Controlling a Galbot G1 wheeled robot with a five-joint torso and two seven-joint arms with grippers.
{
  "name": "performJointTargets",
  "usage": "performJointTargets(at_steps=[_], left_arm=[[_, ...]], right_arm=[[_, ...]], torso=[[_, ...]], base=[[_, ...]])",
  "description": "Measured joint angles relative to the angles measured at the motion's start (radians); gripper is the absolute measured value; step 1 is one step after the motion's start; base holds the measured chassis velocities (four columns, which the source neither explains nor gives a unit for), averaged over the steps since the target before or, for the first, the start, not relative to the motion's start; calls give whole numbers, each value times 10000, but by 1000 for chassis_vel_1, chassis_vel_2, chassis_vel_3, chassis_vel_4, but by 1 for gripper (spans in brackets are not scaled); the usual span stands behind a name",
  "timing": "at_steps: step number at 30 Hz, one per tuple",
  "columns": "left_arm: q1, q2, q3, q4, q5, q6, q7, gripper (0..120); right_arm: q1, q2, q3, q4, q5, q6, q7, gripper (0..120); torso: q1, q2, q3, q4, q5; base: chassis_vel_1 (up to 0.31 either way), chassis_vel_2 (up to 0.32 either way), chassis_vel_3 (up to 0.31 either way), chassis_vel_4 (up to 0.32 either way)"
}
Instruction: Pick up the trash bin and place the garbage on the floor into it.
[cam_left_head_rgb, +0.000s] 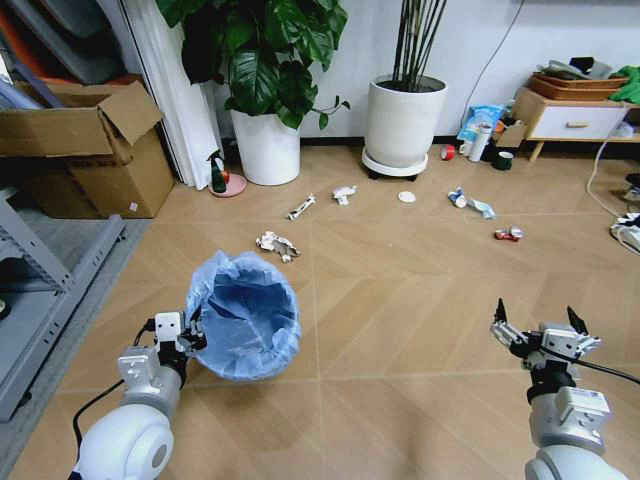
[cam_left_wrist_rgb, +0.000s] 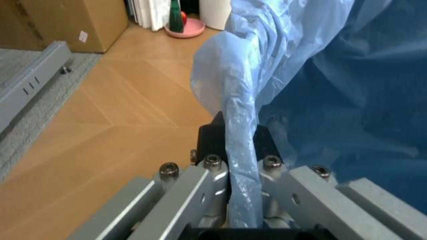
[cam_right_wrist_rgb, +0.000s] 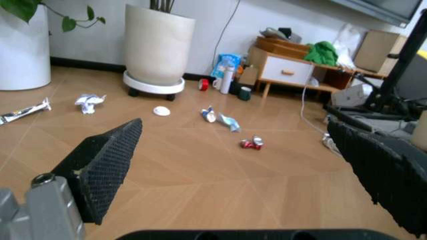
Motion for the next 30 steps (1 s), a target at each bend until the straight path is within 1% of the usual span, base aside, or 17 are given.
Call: performJointTargets(at_steps=[1,4,7,10,12,18,30], left_arm=[[12,0,1,-9,5,0,1,0],[53,12,-1,-60,23,-3,11,0],[77,14,-1,-73,44,-6,20,0],[108,13,-1,-93,79,-17,34,0],[130,12,-1,-99,105,-29,53,0],[148,16,-1,-123,152,-68,99,0],[167,3,1,-131,190,-128,139,0]], right_arm=[[-5,8,-4,0,-3,4,-1,100],[-32,45,-33,20,-15,30,-4,100],[-41,59,-42,26,-35,40,-8,100],[-50,64,-45,48,-43,50,-11,100],[-54,73,-45,51,-46,55,-12,100],[-56,98,-42,68,-68,59,-12,100],[-72,179,-46,69,-150,125,-24,100]], torso=[[-1,0,-1,1,3],[-1,1,-1,-1,-6],[-1,0,-1,1,-1],[-1,1,-1,0,-6],[0,1,-1,1,1],[0,1,0,0,-5],[0,0,0,1,-1]], base=[[-68,293,63,-311],[-53,333,56,-319],[-53,334,49,-353],[-57,342,65,-332],[-69,336,55,-336],[-79,323,79,-329],[-117,333,112,-327]])
